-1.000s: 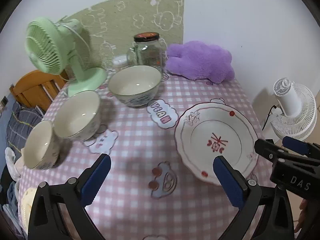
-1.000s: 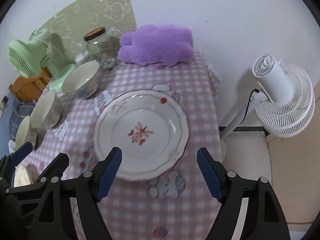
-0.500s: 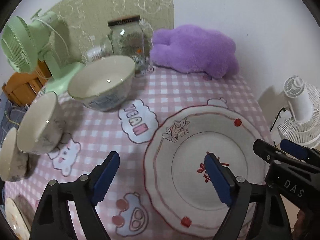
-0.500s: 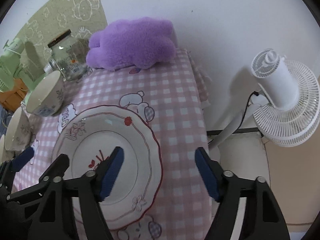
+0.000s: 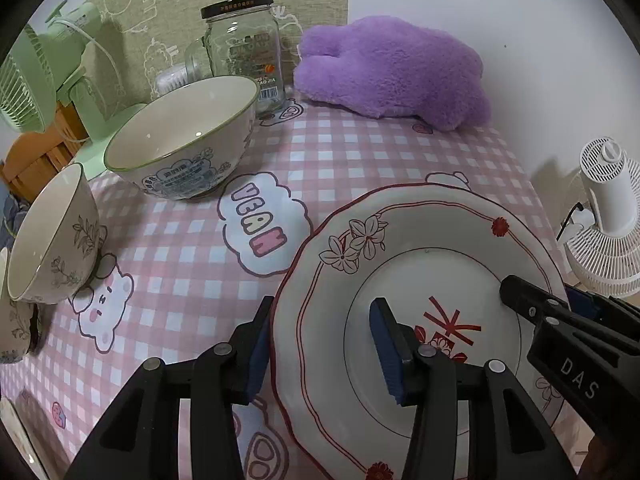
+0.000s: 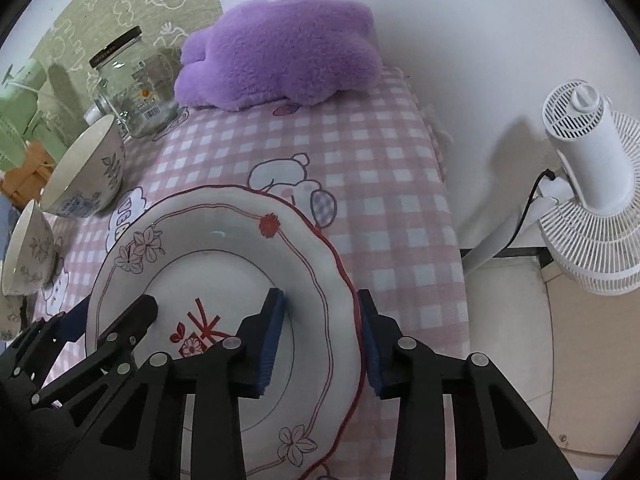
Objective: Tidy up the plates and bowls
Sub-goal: 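Lift the white red-patterned plate with the right gripper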
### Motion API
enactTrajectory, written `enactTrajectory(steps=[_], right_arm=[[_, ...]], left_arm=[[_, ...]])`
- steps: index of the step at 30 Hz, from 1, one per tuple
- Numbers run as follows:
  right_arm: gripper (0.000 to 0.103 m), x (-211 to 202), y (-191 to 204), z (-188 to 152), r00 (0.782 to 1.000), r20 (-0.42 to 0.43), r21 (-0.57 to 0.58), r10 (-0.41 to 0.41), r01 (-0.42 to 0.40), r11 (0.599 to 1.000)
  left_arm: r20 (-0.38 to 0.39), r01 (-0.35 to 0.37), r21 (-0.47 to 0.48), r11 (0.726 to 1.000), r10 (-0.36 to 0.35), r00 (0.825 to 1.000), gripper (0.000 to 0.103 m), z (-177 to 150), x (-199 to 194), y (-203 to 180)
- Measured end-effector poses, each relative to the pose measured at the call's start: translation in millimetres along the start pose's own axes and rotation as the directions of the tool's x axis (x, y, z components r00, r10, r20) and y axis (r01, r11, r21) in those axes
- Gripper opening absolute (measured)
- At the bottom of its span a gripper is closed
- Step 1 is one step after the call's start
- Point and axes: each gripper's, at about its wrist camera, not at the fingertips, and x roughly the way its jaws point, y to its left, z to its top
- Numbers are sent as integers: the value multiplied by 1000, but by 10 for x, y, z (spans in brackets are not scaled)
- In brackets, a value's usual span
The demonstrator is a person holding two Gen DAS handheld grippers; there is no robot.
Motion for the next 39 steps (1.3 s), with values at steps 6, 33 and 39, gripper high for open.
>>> enactTrajectory(steps=[6, 33, 39], right_arm=[[39, -30, 47, 16, 1000, -3, -8, -28, 27, 1000], [39, -722, 1004, -1139, 996, -60, 11, -68, 69, 998], [39, -829, 1208, -1438, 994, -80, -11, -71, 70, 997]], left_arm=[[-8, 18, 1, 1000, -18, 1000, 48, -5, -9, 20], [-75, 41, 30, 999, -39, 996, 48, -1062, -814, 942], [-118, 52, 16, 999, -50, 992, 48, -1386, -912, 1077]])
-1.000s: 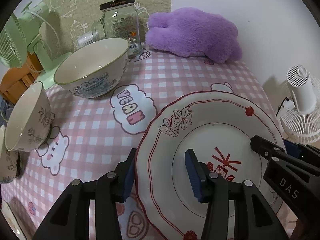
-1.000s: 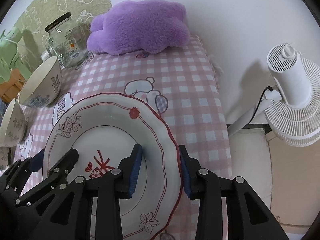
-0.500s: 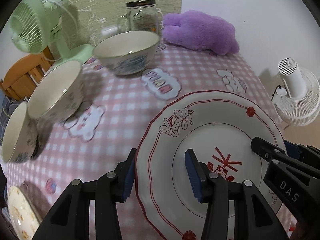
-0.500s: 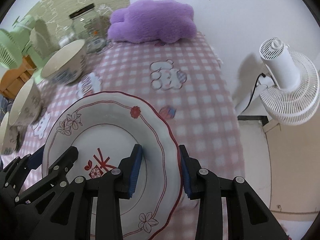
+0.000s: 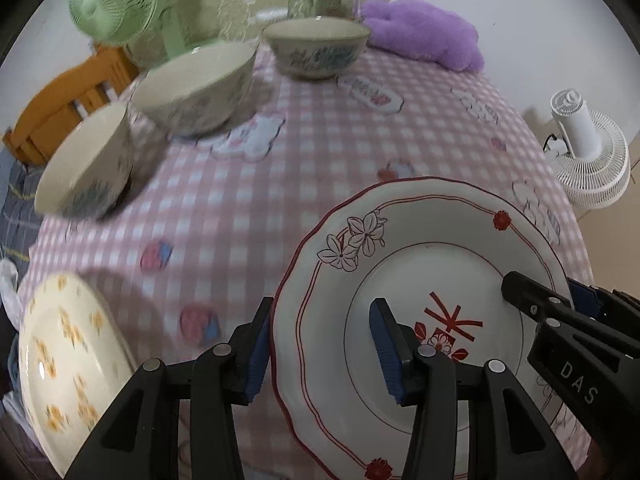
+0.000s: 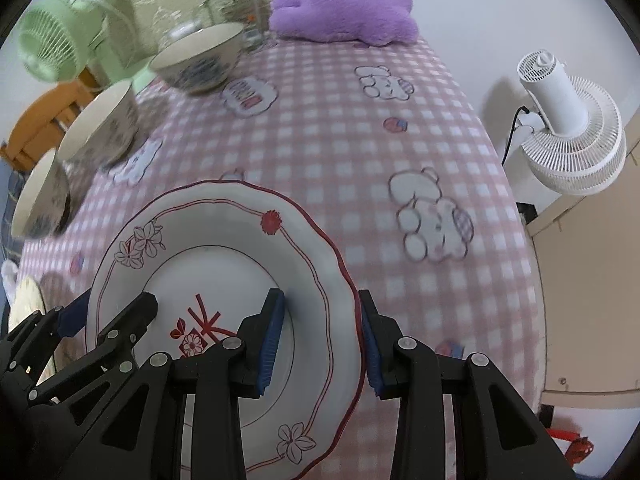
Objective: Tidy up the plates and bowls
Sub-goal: 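Lift the white red-patterned plate with the right gripper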
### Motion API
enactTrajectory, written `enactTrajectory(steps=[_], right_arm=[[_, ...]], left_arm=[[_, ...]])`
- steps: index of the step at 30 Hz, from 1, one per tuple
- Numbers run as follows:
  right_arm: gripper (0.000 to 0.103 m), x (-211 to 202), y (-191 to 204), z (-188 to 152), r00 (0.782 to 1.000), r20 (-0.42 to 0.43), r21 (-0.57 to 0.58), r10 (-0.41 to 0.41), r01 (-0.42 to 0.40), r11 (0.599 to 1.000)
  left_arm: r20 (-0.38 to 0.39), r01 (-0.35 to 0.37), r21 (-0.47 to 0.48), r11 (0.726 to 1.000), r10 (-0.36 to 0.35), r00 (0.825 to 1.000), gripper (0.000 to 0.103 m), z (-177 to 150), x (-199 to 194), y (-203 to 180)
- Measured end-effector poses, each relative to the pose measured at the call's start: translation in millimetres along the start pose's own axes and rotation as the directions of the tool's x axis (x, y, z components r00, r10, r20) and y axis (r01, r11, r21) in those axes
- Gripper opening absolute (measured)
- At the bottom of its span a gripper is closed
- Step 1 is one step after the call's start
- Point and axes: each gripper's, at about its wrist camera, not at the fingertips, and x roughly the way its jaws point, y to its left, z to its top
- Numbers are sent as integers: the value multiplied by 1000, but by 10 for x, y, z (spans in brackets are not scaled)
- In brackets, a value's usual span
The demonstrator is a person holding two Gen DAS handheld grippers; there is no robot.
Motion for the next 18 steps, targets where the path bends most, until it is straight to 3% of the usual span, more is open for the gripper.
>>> enactTrajectory(steps=[7, 12, 18], right_arm=[[39, 24, 26, -250, 999, -40, 10, 7, -7, 1000], [42, 49, 3, -288, 998, -57, 23, 28, -27, 999], [44, 71, 25, -276, 997, -67, -29, 31, -33, 999]], left_arm=[[-10, 6, 0, 1000, -6, 1000, 48, -143, 4, 15], [6, -10, 31, 999, 10, 1000, 57, -158, 12, -59], [6, -30, -6, 1000, 30, 1000, 62, -170, 21, -91]])
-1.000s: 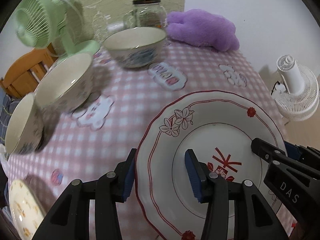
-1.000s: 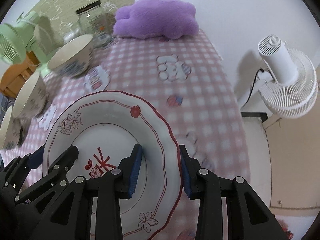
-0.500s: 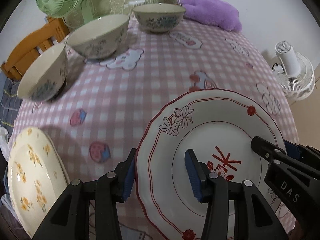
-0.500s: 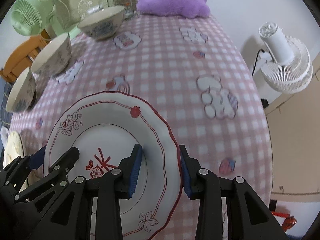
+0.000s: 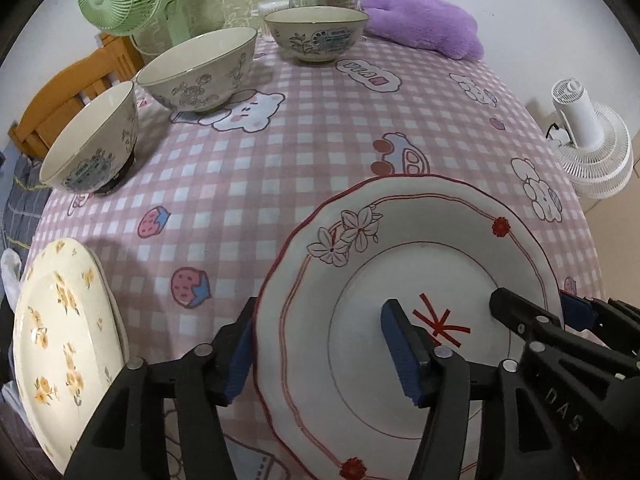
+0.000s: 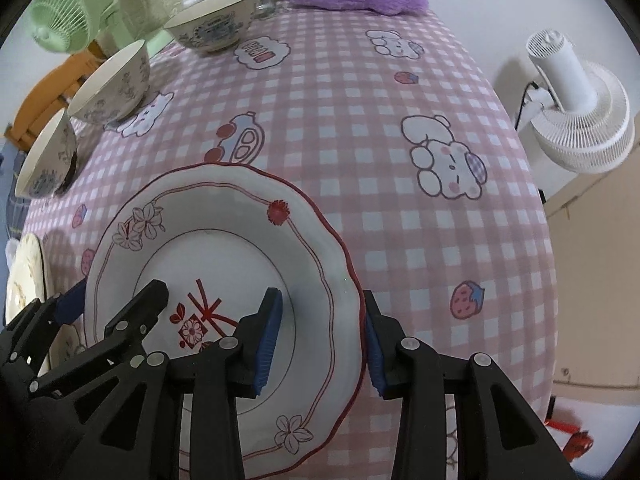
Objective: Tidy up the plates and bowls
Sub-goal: 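Lift the white red-patterned plate with the right gripper, then carry the plate over the yellow-flower plate stack and lower it on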
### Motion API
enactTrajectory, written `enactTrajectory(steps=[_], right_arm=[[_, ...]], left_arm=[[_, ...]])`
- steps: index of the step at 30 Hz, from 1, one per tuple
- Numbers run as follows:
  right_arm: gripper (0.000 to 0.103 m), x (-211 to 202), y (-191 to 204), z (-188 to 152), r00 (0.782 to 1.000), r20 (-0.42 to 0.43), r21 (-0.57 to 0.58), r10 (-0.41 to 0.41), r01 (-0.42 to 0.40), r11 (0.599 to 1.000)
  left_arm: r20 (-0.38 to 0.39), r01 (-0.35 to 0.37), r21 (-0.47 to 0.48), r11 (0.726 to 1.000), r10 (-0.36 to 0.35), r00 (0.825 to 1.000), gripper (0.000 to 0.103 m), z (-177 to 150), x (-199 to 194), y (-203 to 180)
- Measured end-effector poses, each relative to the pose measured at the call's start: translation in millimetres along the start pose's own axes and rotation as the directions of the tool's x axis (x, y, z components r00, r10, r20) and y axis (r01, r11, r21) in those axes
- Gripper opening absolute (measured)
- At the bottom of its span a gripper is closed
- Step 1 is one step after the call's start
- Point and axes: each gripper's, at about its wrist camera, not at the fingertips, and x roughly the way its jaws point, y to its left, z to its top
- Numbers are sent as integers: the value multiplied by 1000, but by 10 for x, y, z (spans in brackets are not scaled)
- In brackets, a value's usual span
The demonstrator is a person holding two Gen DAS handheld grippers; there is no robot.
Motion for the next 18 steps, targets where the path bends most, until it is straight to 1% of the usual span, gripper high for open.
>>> enactTrajectory(steps=[6, 11, 13, 18], right_arm=[[44, 7, 14, 24, 1000, -9, -43, 2, -3, 999], [44, -103, 42, 8, 1000, 10, -63, 8, -7, 998], [44, -177, 92, -1, 1000, 20, -68, 5, -4, 998], [44, -415, 269, -60, 998, 57, -59, -13, 17, 998]], left_arm=[[-7, -22, -26, 999, 22, 1000, 60, -13, -35, -5], [23, -22, -42, 999, 23, 999, 60, -53, -212, 63], [29, -9, -52, 999, 10, 1000, 60, -65, -297, 134], [72, 33, -35, 999, -30, 997, 60, -93, -507, 332]])
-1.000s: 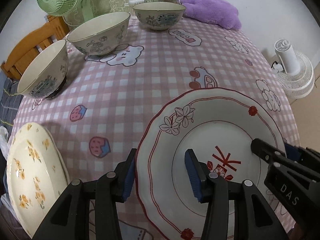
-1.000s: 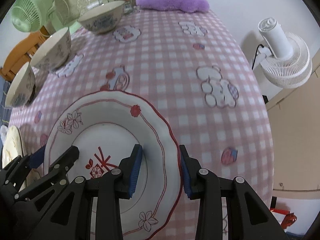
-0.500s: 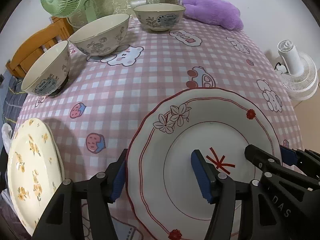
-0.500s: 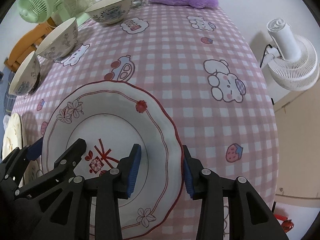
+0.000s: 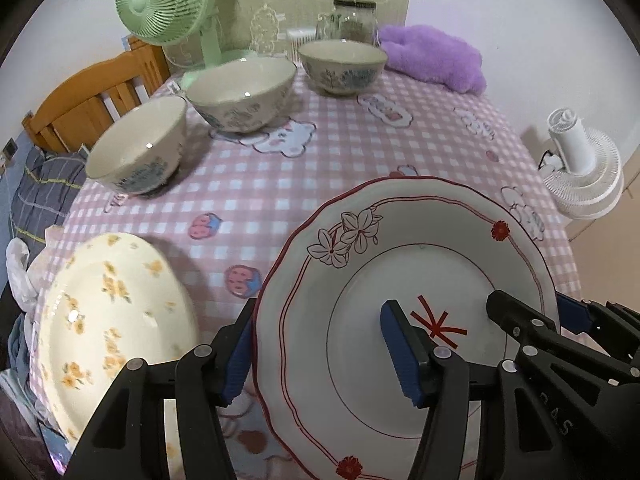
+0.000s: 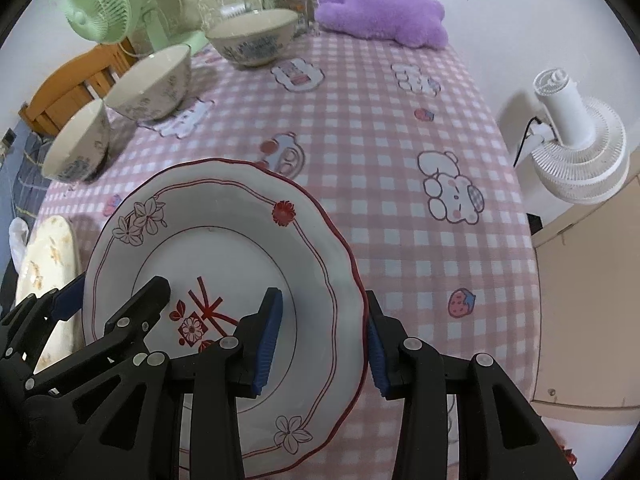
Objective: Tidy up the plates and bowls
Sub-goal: 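Carry the plate over the yellow-flower plate stack and lower it on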
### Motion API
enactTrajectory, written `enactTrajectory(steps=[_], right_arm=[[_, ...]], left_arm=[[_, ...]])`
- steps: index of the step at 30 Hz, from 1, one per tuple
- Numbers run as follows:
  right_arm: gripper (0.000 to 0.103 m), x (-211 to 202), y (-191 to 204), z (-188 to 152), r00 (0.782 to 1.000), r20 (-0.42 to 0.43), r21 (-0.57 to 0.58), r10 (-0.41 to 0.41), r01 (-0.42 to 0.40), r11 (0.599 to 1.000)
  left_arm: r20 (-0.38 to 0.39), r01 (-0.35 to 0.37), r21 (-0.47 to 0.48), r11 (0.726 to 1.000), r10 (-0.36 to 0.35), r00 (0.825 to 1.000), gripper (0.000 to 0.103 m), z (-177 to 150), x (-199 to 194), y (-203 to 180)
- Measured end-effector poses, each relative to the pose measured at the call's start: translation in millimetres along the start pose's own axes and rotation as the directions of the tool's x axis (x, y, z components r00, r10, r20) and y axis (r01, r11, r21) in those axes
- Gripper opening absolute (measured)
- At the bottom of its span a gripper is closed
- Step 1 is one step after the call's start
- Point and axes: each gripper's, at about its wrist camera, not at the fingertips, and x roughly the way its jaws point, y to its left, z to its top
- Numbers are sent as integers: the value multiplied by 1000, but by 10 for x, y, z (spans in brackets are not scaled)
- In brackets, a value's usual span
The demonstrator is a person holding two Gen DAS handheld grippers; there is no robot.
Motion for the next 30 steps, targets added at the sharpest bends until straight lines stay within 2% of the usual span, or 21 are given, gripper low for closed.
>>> enactTrajectory(steps=[6, 17, 24, 30], right_arm=[[44, -250, 299, -52, 999, 32, 40, -38, 36, 999], [44, -479, 1025, -127, 995, 79, 72, -58, 52, 996], [44, -436, 1480, -201, 996, 76, 69, -52, 47, 996], [44, -319, 1797, -270, 997, 50, 56, -50, 48, 997]], left_arm=[[33, 35, 31, 999, -36, 999, 60, 14, -218, 300], [69, 42, 56, 998, -46, 997, 60, -53, -420, 964], [59, 30, 54, 998, -33, 998, 60, -158, -405, 1400], [19, 29, 44, 999, -30, 999, 60, -264, -294, 1678]])
